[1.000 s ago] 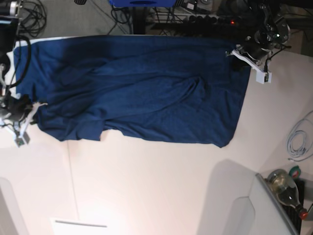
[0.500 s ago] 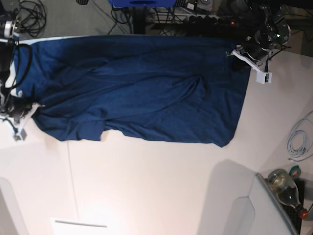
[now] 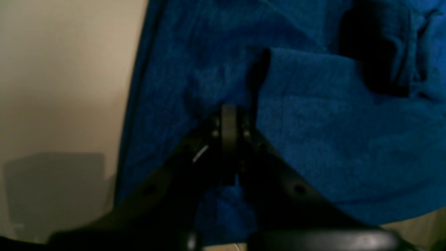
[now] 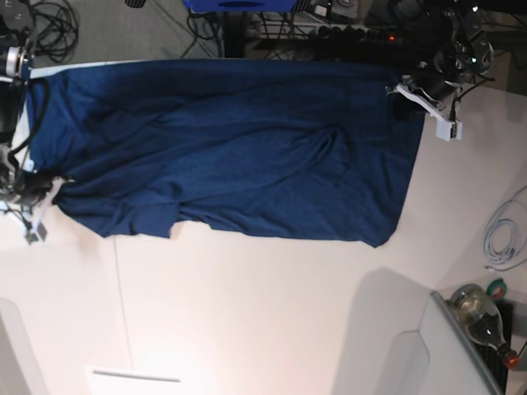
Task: Layout the t-shirt on the table in an organized manner, then fold the t-shirt properly
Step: 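Grasp the shirt edge with the right gripper beside the hem, then lower the left gripper to the opposite shirt corner and grasp it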
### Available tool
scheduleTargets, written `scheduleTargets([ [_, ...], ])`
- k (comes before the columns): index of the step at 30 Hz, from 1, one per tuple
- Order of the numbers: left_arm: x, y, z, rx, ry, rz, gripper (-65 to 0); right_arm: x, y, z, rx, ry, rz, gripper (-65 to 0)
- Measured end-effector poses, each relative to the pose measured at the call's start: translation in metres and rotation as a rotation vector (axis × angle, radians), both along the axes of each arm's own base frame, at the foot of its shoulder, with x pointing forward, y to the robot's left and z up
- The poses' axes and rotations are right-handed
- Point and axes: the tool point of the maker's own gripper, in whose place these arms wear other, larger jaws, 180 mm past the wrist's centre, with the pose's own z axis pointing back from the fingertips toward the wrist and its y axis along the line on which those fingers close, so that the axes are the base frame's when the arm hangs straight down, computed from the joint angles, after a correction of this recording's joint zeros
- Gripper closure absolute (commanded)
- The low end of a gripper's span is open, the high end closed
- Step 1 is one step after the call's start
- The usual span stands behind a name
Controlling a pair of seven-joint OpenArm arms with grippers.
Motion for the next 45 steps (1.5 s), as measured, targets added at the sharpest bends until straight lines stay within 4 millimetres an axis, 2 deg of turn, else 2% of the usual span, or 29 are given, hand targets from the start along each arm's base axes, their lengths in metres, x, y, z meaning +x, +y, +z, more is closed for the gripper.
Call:
scheduleTargets([
  [4, 0.0, 0.0, 0.0, 0.003, 0.0, -0.001, 0.0, 0.01, 0.008, 0.002, -0.013, -0.007, 0.025, 0.0],
  [11, -0.006, 0.002, 0.006, 0.045, 0.026, -0.025, 0.0, 0.009, 0.001, 0.006, -0.03, -0.003, 0.021, 0.0],
  [14, -0.009, 0.007, 0.016, 0.091, 0.023, -0.04, 0.0, 0.02, 0.0, 0.024, -0.067, -0.057, 0.046, -0.5],
  [18, 0.011, 0.007, 0.04, 0.126, -0.06, -0.058, 0.0, 0.035, -0.014, 0.066, -0.1, -0.161, -0.028, -3.2],
  [19, 0.014, 0.006, 0.045, 0.131, -0.076, -0.061, 0.0, 0.037, -0.015, 0.073, -0.101, -0.175, -0.045, -6.9],
  [21, 0.014, 0.005, 0.049, 0.138, -0.084, -0.067, 0.0, 0.043, -0.012, 0.078, -0.097, -0.185, -0.047, -20.6],
  [25, 0.013, 0.007, 0.05, 0.148, -0.079, -0.07, 0.0, 0.055, 0.018, 0.065, -0.023, -0.132, 0.041, -48.6],
  [26, 0.014, 0.008, 0.051, 0.15, -0.081, -0.07, 0.0, 0.058, 0.027, 0.06, 0.013, -0.114, 0.051, -53.6],
  [27, 0.016, 0.01, 0.053, 0.152, -0.087, -0.064, 0.0, 0.06, 0.032, 0.055, 0.041, -0.102, 0.055, -55.4],
  [30, 0.016, 0.027, 0.06, 0.176, -0.102, -0.028, 0.0, 0.064, 0.038, 0.042, 0.114, -0.112, 0.032, -52.7],
  [36, 0.015, 0.057, 0.071, 0.228, -0.112, 0.021, 0.0, 0.044, 0.052, 0.008, 0.196, -0.043, 0.004, -46.7],
  [42, 0.015, 0.064, 0.071, 0.238, -0.106, 0.017, 0.0, 0.044, 0.055, 0.005, 0.22, -0.054, -0.008, -36.5],
  [44, 0.011, 0.065, 0.062, 0.226, -0.078, 0.016, 0.0, 0.043, 0.054, 0.005, 0.22, -0.053, -0.008, -30.3],
  [45, 0.011, 0.068, 0.059, 0.221, -0.065, 0.01, 0.0, 0.043, 0.055, 0.005, 0.22, -0.053, -0.008, -25.2],
])
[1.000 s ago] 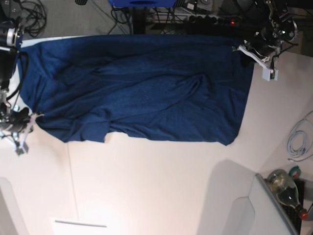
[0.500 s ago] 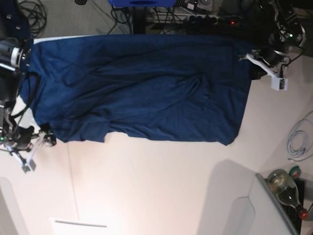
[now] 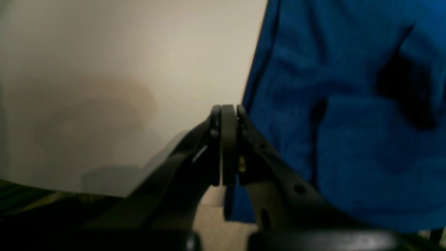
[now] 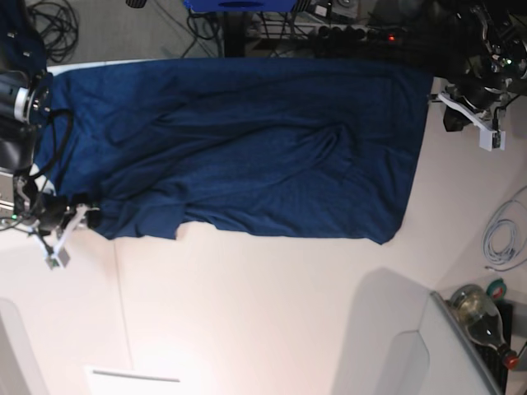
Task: Layout the t-shirt on the table in an organized manner, then fold the t-shirt properly
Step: 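Lower the left gripper to the opposite shirt corner and grasp it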
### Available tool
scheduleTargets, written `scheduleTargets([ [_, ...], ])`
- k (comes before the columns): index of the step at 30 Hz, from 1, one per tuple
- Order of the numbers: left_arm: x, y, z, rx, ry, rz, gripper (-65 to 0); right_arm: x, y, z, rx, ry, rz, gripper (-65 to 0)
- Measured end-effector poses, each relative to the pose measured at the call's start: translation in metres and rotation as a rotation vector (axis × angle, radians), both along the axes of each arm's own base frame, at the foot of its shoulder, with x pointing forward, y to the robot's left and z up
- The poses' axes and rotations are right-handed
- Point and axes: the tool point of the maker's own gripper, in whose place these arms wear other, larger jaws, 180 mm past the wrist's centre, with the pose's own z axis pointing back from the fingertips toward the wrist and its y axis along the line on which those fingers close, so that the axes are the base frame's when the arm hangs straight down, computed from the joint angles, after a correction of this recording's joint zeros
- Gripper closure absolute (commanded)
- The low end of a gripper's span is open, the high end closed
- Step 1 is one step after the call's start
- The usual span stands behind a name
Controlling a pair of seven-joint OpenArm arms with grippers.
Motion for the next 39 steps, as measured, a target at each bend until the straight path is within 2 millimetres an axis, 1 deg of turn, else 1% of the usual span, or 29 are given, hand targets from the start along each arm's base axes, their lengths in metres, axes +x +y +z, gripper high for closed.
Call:
scheduleTargets([
  [1, 0.002, 0.005, -0.002, -0.001, 0.005, 0.011, 0.0, 0.0, 0.0, 0.0, 0.0, 0.001, 0.0, -19.2],
  [3, 0.01, 0.014, -0.006, -0.007, 0.002, 0.042, 0.0, -0.001, 0.0, -0.001, -0.002, 0.006, 0.001, -4.7],
  [4, 0.016, 0.015, -0.005, -0.009, -0.001, 0.036, 0.0, -0.001, 0.0, -0.001, -0.001, 0.007, 0.001, 0.0],
  [5, 0.022, 0.016, -0.004, -0.014, -0.014, 0.033, 0.0, -0.001, 0.0, -0.001, 0.0, 0.006, 0.001, 0.0],
  [6, 0.027, 0.017, -0.003, -0.018, -0.021, 0.032, 0.0, -0.001, 0.0, -0.001, 0.0, 0.006, 0.001, -1.5],
  [8, 0.04, 0.019, 0.0, -0.022, -0.041, 0.045, 0.0, -0.002, -0.002, -0.001, -0.002, 0.006, -0.001, 0.0],
  [10, 0.056, 0.019, 0.009, -0.021, -0.077, 0.044, 0.0, -0.001, -0.001, -0.001, -0.003, 0.005, 0.0, 0.0],
  [11, 0.066, 0.019, 0.015, -0.024, -0.104, 0.044, -5.8, -0.001, -0.001, -0.001, -0.002, 0.004, 0.0, 0.0],
  [14, 0.098, 0.017, 0.031, -0.045, -0.178, 0.047, -32.7, -0.001, -0.001, 0.0, -0.003, 0.004, 0.001, 0.0],
  [15, 0.107, 0.016, 0.031, -0.063, -0.19, 0.054, -39.2, -0.001, -0.002, 0.0, -0.004, 0.004, 0.0, 0.0],
  [16, 0.116, 0.016, 0.028, -0.084, -0.191, 0.064, -44.6, -0.001, -0.002, 0.0, -0.004, 0.004, 0.001, 0.0],
  [17, 0.124, 0.015, 0.023, -0.117, -0.189, 0.078, -48.2, -0.001, -0.002, 0.0, -0.006, 0.006, 0.003, 0.0],
  [18, 0.13, 0.012, 0.017, -0.147, -0.181, 0.09, -49.7, -0.001, -0.002, 0.0, -0.005, 0.002, 0.001, 0.0],
  [20, 0.141, 0.004, 0.001, -0.184, -0.135, 0.087, -48.7, -0.001, -0.002, 0.0, -0.005, 0.003, 0.001, 0.0],
  [21, 0.146, -0.003, -0.01, -0.176, -0.077, 0.046, -48.1, -0.001, -0.002, 0.0, -0.007, 0.005, 0.002, 0.0],
  [23, 0.159, -0.027, -0.029, -0.169, 0.001, -0.044, -47.1, -0.001, -0.002, 0.0, -0.007, 0.004, 0.001, 0.0],
  [25, 0.178, -0.053, -0.037, -0.206, -0.035, -0.084, -44.9, -0.001, -0.001, 0.0, -0.006, 0.005, 0.002, 0.0],
  [26, 0.182, -0.062, -0.043, -0.242, -0.043, -0.077, -43.4, 0.0, -0.001, 0.0, -0.002, 0.001, 0.001, 0.0],
  [27, 0.188, -0.068, -0.045, -0.276, -0.077, -0.062, -42.1, 0.0, 0.0, 0.0, -0.002, 0.001, 0.001, 0.0],
  [29, 0.194, -0.065, -0.049, -0.307, -0.1, -0.005, -41.0, -0.003, -0.002, -0.001, -0.007, 0.008, 0.002, 0.0],
  [32, 0.203, -0.052, -0.051, -0.293, -0.123, 0.08, -40.5, -0.006, -0.007, -0.001, -0.018, 0.003, 0.0, 0.0],
  [35, 0.207, -0.053, -0.05, -0.297, -0.153, 0.096, -40.5, -0.006, -0.012, 0.001, -0.033, -0.004, 0.001, 0.0],
  [37, 0.21, -0.06, -0.05, -0.305, -0.155, 0.092, -40.3, -0.006, -0.016, 0.003, -0.039, -0.007, -0.002, 0.0],
  [39, 0.212, -0.068, -0.052, -0.287, -0.146, 0.056, -40.3, -0.005, -0.015, 0.003, -0.038, -0.007, -0.001, 0.0],
])
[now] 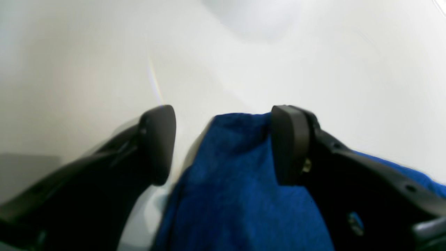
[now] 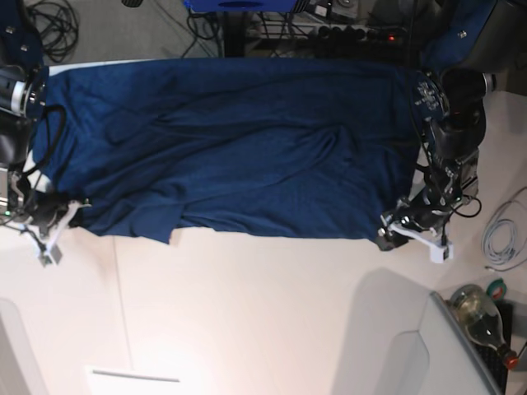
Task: Layout the t-shirt on the table in an organized manner, then fold the t-shirt properly
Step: 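Lower the left gripper to the opposite shirt corner and grasp it, then lift both held corners and fold the shirt lengthwise over itself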
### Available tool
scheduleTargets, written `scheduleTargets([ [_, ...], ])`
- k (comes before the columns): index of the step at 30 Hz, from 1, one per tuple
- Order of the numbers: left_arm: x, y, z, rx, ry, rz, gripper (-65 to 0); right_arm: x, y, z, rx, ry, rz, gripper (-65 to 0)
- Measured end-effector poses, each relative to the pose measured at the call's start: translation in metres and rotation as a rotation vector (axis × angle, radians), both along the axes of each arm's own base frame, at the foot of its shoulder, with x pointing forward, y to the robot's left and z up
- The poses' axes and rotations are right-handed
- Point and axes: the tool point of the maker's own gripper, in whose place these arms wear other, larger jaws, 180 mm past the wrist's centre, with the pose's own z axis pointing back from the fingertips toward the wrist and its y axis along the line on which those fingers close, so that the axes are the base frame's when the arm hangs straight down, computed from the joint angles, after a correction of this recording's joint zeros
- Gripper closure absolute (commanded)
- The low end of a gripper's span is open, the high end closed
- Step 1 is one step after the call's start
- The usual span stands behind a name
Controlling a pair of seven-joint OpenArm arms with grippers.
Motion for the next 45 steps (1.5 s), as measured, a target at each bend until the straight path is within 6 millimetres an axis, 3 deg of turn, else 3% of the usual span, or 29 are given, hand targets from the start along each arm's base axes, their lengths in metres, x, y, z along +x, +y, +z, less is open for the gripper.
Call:
scheduleTargets([
  [3, 0.001, -0.014, -0.003, 0.03, 0.012, -0.068, -40.0, 0.0, 0.002, 0.0, 0.002, 0.0, 0.001, 0.0],
  [5, 0.001, -0.014, -0.005, 0.042, 0.016, -0.06, -34.1, 0.0, 0.001, 0.0, 0.002, 0.001, 0.001, 0.0],
  [9, -0.004, -0.014, -0.01, 0.05, 0.043, -0.062, 0.0, 0.0, 0.002, -0.001, 0.002, 0.001, 0.002, 0.0],
  [16, -0.003, -0.013, -0.009, 0.046, 0.051, -0.062, 0.0, 0.001, 0.002, 0.0, 0.002, -0.005, 0.002, 0.0],
  [19, -0.004, -0.012, -0.003, 0.084, 0.073, -0.099, 0.0, 0.011, -0.001, 0.015, -0.031, -0.062, 0.017, 0.0],
  [22, -0.013, -0.01, 0.0, 0.133, 0.119, -0.144, 0.0, 0.016, -0.006, 0.027, -0.061, -0.115, 0.025, 0.0],
  [26, -0.024, -0.007, 0.005, 0.178, 0.127, -0.169, 0.0, 0.007, -0.009, 0.029, -0.095, -0.127, 0.043, 0.0],
  [30, -0.021, -0.011, 0.027, 0.077, 0.062, -0.122, 0.0, 0.001, -0.01, 0.027, -0.107, -0.124, 0.048, 0.0],
  [35, -0.026, 0.013, 0.053, 0.072, 0.007, -0.097, 0.0, 0.0, -0.01, 0.027, -0.102, -0.127, 0.045, 0.0],
  [41, -0.036, 0.001, 0.048, 0.069, 0.014, -0.121, 0.0, -0.001, -0.01, 0.025, -0.104, -0.119, 0.048, 0.0],
  [45, -0.039, 0.003, 0.042, 0.066, 0.034, -0.116, 0.0, -0.001, -0.008, 0.025, -0.102, -0.12, 0.048, 0.0],
])
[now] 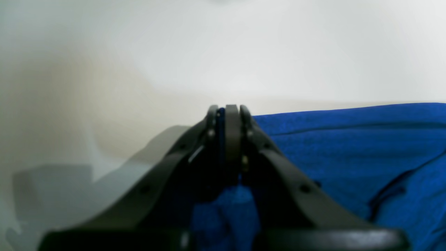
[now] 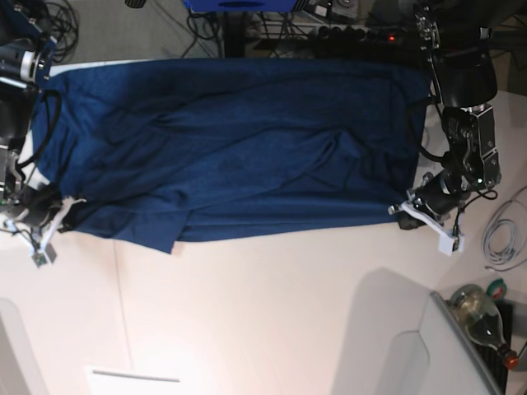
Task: Layout the t-shirt on the table in an organized manner, then fold the t-shirt properly
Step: 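Lift both held corners and fold the shirt lengthwise over itself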
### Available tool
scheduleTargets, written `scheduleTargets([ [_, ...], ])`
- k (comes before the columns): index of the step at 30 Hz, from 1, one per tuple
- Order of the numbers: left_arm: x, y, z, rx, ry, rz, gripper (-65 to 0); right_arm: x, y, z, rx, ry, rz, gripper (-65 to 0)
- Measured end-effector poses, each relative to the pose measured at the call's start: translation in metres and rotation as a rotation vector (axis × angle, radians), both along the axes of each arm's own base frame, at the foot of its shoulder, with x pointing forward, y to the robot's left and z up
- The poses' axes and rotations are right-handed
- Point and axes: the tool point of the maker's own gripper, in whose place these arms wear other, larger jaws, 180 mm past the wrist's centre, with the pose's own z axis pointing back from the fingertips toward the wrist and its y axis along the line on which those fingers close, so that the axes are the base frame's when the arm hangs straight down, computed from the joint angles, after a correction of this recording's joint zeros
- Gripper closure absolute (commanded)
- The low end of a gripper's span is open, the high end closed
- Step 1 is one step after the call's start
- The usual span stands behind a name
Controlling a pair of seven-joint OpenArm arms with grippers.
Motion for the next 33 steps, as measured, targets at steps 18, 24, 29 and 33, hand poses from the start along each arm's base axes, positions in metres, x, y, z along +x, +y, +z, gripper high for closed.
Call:
scheduleTargets([
  [18, -0.002, -0.005, -0.005, -0.01, 0.011, -0.002, 0.0, 0.04, 0.044, 0.018, 0.018, 0.068, -0.017, -43.4],
  [24, -0.002, -0.006, -0.005, -0.012, 0.011, -0.004, 0.0, 0.058, 0.066, 0.002, 0.158, 0.071, -0.037, -43.4],
  [29, -0.002, -0.006, -0.005, -0.01, 0.012, -0.004, 0.0, 0.04, 0.071, -0.017, 0.173, 0.135, -0.04, -43.4],
  [33, -0.003, -0.005, -0.005, -0.01, 0.013, -0.004, 0.0, 0.045, 0.075, -0.016, 0.206, 0.102, -0.05, -43.4],
])
